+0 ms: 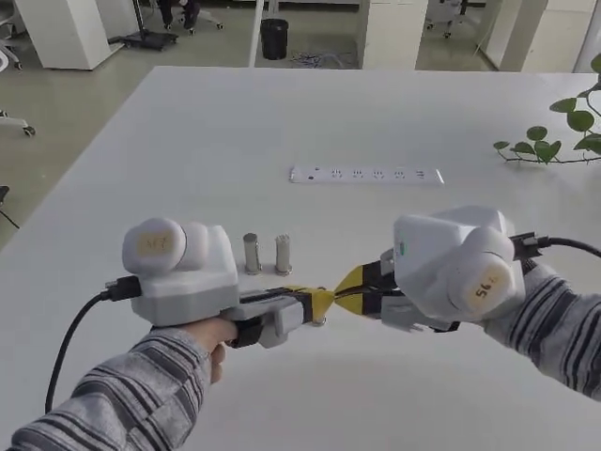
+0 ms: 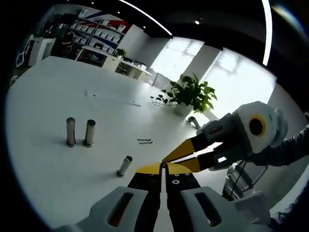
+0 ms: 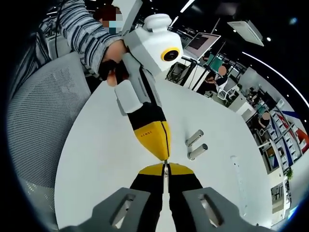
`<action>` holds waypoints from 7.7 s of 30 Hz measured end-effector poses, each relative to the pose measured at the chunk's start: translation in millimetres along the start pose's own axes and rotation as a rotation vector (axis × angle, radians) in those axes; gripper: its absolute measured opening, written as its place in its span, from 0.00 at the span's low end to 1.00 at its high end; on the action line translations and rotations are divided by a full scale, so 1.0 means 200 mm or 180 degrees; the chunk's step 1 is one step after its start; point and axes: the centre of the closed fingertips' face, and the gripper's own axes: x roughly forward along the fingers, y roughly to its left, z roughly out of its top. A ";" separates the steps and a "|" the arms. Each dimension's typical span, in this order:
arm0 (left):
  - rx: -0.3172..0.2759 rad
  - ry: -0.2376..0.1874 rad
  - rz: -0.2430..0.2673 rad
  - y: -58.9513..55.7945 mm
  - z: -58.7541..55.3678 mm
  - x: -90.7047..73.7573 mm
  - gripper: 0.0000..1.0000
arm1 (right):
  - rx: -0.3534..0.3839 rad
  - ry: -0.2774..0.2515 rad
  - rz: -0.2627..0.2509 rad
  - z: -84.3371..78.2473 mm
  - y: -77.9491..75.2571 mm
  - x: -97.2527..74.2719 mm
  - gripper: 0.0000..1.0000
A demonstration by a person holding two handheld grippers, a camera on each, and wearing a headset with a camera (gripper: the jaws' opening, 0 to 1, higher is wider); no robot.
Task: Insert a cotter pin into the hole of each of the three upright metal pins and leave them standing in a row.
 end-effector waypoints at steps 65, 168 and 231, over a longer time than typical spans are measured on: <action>0.1023 0.0235 -0.0475 -0.08 -0.17 -0.08 0.01 | 0.1632 -0.0564 0.0869 -0.04 0.22 -0.04 0.00; 0.1228 0.0254 0.1025 0.40 -0.21 0.32 0.05 | 0.0736 0.0138 0.0595 -0.28 -0.09 0.26 0.00; 0.1170 0.0098 0.1204 0.44 -0.13 0.30 0.05 | 0.1882 0.0026 -0.0108 -0.44 -0.20 0.09 0.25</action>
